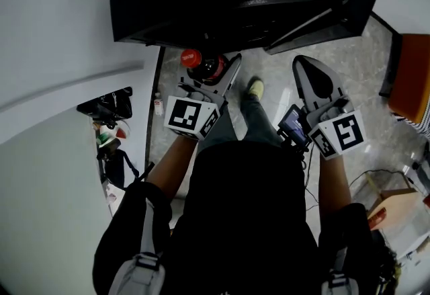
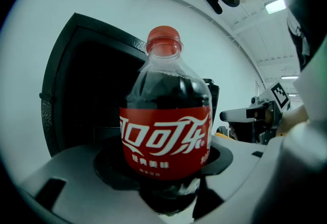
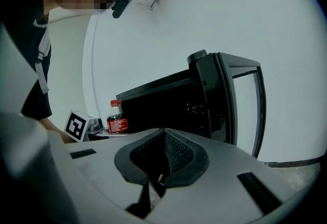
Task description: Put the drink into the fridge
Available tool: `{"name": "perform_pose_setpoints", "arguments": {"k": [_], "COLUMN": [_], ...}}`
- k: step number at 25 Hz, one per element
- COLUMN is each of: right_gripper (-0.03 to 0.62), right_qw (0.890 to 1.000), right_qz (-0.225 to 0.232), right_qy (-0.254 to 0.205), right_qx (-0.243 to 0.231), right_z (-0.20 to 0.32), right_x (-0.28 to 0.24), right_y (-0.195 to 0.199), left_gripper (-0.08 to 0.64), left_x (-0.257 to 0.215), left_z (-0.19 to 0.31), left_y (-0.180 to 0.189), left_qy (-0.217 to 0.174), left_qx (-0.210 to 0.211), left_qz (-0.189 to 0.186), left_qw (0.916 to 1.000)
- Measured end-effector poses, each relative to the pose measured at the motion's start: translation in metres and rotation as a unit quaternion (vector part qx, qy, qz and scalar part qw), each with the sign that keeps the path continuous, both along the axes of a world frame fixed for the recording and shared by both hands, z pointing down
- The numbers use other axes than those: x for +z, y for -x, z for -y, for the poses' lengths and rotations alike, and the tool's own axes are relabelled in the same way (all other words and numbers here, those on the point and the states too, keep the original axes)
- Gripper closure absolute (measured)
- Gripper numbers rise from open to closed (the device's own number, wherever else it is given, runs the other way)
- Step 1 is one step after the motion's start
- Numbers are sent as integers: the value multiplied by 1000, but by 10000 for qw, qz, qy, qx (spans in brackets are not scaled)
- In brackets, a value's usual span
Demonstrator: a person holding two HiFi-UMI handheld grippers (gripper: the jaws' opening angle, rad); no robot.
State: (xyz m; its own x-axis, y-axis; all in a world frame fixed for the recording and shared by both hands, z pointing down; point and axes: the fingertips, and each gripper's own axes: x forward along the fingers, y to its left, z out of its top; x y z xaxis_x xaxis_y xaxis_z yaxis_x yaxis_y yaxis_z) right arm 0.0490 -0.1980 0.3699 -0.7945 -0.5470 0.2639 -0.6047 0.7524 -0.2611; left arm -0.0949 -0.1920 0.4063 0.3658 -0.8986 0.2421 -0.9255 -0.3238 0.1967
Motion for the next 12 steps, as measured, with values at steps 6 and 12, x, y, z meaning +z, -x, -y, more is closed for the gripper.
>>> {"name": "perform_pose_setpoints", "arguments": {"k": [6, 12], "right_gripper": [580, 580], "right_qw": [10000, 9999], "right_qz": [63, -121], "right_qy": [-14, 28], "right_qx": [0, -8], "right_z": [6, 12], "right_x": [3, 17], "right_y": [4, 2], "left_gripper": [253, 253], "left_x": [13, 29], "left_z": [9, 17], "left_y": [-2, -3], "left_qy": [41, 104], "left_qx": [58, 72], "left_qz": [-11, 2], "left_qw": [10000, 9999]}}
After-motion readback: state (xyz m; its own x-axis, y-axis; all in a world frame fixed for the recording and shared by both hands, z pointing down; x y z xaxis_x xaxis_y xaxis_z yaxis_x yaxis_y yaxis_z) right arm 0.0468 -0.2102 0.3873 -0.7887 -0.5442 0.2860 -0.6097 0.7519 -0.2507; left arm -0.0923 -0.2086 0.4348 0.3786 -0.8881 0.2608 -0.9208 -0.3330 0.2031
